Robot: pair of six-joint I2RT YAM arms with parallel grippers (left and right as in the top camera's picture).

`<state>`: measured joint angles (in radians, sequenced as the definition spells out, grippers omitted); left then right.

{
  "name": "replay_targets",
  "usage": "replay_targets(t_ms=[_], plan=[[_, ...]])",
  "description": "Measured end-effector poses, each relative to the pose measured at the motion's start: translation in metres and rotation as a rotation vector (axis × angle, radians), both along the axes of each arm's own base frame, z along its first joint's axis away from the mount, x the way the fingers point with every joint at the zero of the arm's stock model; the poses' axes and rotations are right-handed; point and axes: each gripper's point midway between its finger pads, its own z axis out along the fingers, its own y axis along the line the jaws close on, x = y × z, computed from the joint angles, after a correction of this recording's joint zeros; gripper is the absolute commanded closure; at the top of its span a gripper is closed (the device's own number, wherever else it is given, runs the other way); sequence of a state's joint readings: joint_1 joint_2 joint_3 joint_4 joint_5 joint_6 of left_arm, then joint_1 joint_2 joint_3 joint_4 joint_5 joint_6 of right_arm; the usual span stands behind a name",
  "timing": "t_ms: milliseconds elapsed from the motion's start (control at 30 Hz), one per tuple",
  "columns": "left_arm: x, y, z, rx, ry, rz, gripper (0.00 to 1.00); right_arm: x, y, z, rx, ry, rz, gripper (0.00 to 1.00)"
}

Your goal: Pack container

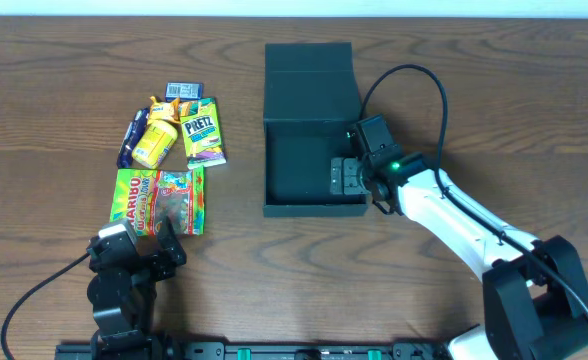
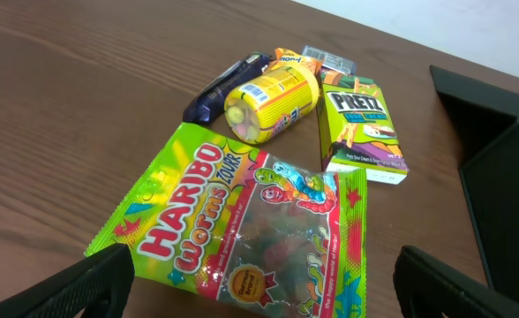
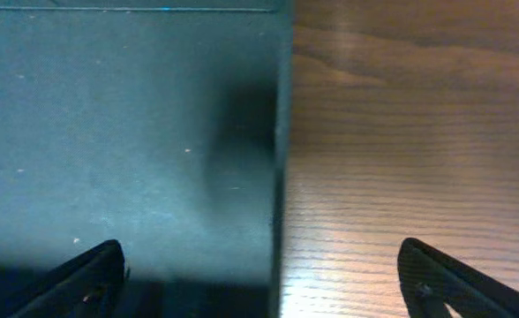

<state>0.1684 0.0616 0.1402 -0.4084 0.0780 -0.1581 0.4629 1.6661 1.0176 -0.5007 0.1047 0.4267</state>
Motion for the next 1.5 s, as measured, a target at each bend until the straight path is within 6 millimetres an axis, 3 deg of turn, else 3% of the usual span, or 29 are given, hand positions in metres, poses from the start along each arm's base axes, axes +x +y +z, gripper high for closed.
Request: replay_targets(t_ms=[133, 333, 433, 633, 900, 1100, 1233, 1500], plan=[[0.000, 0.000, 0.000, 0.000, 0.000, 0.000, 0.05, -0.001, 0.003, 0.021, 0.051, -0.035, -0.018, 0.01], [0.000, 0.000, 0.000, 0.000, 0.000, 0.000, 0.05, -0.002, 0.005, 0.097, 0.159, -0.199, -0.029, 0.01], [0.000, 0.000, 0.000, 0.000, 0.000, -0.001, 0.05, -0.019, -0.004, 0.137, 0.198, -0.268, -0.034, 0.01], [0.000, 0.000, 0.000, 0.000, 0.000, 0.000, 0.05, -0.069, -0.029, 0.178, 0.219, -0.306, -0.033, 0.01], [0.000, 0.000, 0.000, 0.000, 0.000, 0.000, 0.05, -0.149, -0.069, 0.188, 0.184, -0.265, -0.016, 0.01], [0.000, 0.000, 0.000, 0.000, 0.000, 0.000, 0.05, -0.189, -0.089, 0.189, 0.184, -0.268, -0.014, 0.01], [0.000, 0.000, 0.000, 0.000, 0.000, 0.000, 0.05, -0.204, -0.095, 0.185, 0.177, -0.245, -0.012, 0.01], [0.000, 0.000, 0.000, 0.000, 0.000, 0.000, 0.05, -0.205, -0.095, 0.184, 0.177, -0.238, -0.010, 0.01]])
